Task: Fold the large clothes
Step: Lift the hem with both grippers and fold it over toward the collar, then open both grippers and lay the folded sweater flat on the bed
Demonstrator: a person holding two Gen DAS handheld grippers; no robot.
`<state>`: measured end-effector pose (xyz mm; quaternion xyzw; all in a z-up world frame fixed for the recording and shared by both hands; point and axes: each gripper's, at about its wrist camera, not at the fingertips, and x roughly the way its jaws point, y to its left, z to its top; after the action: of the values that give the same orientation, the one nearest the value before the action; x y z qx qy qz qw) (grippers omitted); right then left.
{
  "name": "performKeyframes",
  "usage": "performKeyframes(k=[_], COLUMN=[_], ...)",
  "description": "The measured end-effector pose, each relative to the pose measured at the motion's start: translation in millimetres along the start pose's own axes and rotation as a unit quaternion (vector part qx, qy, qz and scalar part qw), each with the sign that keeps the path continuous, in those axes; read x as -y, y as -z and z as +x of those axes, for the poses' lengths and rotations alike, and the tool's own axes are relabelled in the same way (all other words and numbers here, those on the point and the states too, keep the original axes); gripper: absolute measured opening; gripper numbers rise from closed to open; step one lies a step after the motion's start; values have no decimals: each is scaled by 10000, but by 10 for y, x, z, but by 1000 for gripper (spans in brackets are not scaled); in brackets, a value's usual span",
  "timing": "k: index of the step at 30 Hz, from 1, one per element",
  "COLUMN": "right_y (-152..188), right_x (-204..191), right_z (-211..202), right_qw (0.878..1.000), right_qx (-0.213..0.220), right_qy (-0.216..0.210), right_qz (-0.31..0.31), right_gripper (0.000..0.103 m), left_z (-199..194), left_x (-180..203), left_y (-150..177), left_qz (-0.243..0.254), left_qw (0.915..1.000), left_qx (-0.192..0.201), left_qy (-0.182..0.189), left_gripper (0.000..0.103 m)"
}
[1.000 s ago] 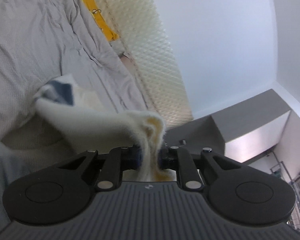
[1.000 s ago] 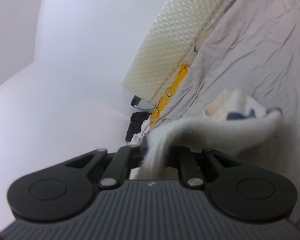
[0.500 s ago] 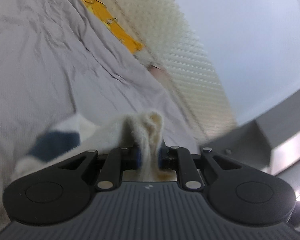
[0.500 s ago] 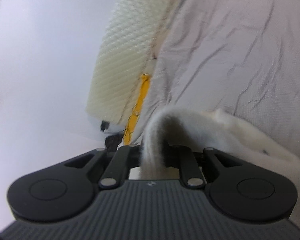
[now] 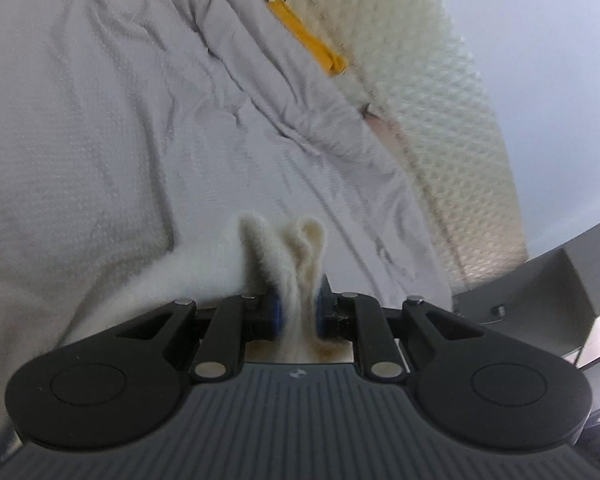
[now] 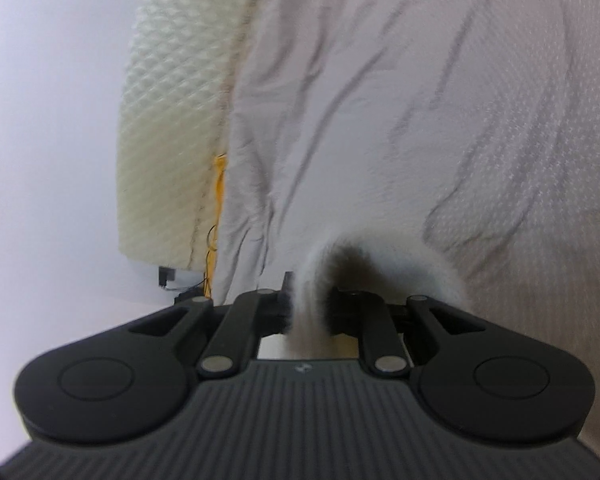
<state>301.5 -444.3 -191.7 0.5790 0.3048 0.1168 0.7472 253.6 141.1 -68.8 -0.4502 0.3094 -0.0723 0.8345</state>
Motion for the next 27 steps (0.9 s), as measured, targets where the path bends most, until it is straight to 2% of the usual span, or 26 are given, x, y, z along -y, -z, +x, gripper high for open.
performKeyframes(k=[3,8,16,18,20,21,22,23,24,27], right_y=[-125,-200,-156,-121,-86,-66,-43,-15,18,140], right_x=[78,270,256,192,109,62,12,-47,-104,-293], right_z=[210,515,491,456,403,370,341,305,274,215], right_qw=[10000,9995,9995,9993,9989,9985,9980,9974,9967,9915], right_qx=[-14,-6,24,40,59,59,63,72,73,-63], right_qy=[74,263,322,322,291,279,253,188,83,-115], right_qz=[52,168,-59,-194,-369,-466,-572,-698,-809,-1296], right_gripper=[16,16,16,16,20,30,50,63,80,82], left_z=[339,605,495,432,380,311,249,191,136,53], left_x=[-82,-232,-202,-146,-86,-42,5,61,120,266], left_y=[-88,-141,-73,-28,-2,19,45,78,114,274], left_qz=[124,247,396,505,640,720,815,952,1074,1486], left_qw=[9998,9992,9989,9984,9975,9970,9965,9953,9941,9887], left_qx=[-110,-217,-184,-209,-267,-217,-141,-83,-82,-159], left_qy=[-112,-223,-179,-166,-168,-158,-155,-144,-109,-70], left_gripper=[18,18,20,28,43,57,68,70,71,74])
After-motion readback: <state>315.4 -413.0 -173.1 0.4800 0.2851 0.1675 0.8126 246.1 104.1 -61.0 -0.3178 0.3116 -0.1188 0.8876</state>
